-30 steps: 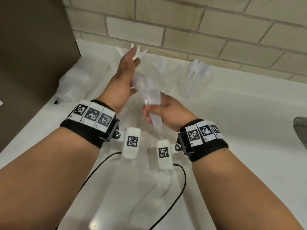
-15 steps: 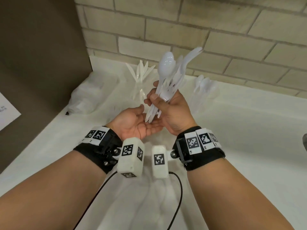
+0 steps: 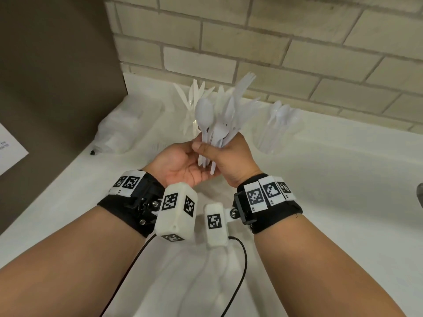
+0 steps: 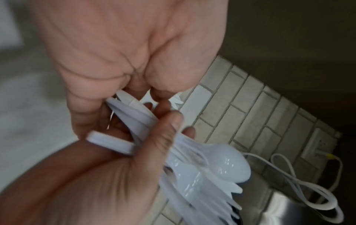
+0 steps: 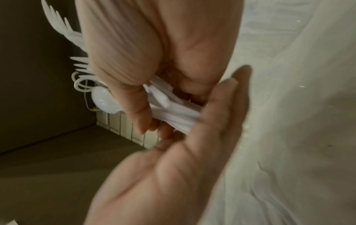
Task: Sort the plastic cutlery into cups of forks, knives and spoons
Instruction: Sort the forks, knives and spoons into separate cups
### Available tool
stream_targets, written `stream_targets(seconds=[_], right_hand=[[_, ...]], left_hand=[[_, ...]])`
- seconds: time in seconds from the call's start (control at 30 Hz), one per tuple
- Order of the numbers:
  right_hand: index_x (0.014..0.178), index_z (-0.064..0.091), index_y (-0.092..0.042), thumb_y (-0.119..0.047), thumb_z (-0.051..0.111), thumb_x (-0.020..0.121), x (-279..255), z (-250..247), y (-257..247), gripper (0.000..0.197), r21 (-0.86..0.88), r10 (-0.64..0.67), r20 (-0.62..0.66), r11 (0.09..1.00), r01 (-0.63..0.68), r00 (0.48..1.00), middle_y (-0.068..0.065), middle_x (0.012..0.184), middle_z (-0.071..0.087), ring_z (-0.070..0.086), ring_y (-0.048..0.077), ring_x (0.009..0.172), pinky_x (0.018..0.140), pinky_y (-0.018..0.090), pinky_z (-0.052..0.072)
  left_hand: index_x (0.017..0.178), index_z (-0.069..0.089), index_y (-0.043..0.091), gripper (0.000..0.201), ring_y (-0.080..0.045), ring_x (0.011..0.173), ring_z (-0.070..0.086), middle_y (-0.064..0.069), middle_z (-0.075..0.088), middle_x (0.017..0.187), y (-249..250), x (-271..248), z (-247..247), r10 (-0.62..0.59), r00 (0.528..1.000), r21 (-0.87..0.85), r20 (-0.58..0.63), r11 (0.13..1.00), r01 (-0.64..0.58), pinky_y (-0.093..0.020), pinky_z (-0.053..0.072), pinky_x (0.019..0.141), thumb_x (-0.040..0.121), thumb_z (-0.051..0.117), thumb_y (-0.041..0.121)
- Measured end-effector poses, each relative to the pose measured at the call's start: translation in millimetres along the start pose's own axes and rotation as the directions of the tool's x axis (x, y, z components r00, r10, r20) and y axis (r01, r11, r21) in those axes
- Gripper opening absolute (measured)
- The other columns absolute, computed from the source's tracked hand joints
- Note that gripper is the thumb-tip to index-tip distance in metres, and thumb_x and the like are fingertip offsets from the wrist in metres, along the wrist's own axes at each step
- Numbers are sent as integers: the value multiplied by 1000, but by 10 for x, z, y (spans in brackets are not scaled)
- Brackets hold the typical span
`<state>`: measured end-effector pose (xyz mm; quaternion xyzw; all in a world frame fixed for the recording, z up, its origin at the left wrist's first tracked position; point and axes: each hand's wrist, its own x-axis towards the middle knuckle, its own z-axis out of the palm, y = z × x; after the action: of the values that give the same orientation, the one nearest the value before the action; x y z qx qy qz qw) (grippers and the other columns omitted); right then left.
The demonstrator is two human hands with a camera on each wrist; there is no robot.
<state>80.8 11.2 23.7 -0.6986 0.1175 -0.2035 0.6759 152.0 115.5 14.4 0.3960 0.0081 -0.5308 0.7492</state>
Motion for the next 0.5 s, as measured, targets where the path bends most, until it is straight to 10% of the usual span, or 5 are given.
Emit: stream_targets(seconds=[0.2,0.33,0.43,0.5], right_hand=[[91,62,-11,-9,62,88,5,12,31,3,89,30,76,995,-36,997,3,73,64,63,17,71,74,36,53],[92,62,-12,-3,62,85,-39,3,52,12,65,55,264,995,-75,963,-7,71,67,64,10,69,69,29,52],[108,54,-5,13,56,86,-98,42,71,29,27,86,402,994,-105,911,-6,68,67,61,10,59,61,27,54],[103,57,-4,17,58,84,-129,49,90,28,21,98,438,993,-119,894,-7,66,68,63,11,61,66,30,56]], left_hand=[[132,55,16,84,-32,120,51,-13,52,130,46,-42,-43,42,990,218,135,973,-71,-46,40,104,81,29,78],[119,63,18,71,-25,113,60,-8,66,121,70,-189,111,275,935,513,224,783,-353,-42,51,87,61,80,55],[87,75,21,19,-41,95,66,-10,74,99,73,-207,186,402,905,654,139,649,-388,-43,47,63,71,80,29],[89,73,8,14,-37,91,69,-14,74,93,46,-210,220,471,875,666,110,619,-416,-51,56,72,78,75,17]])
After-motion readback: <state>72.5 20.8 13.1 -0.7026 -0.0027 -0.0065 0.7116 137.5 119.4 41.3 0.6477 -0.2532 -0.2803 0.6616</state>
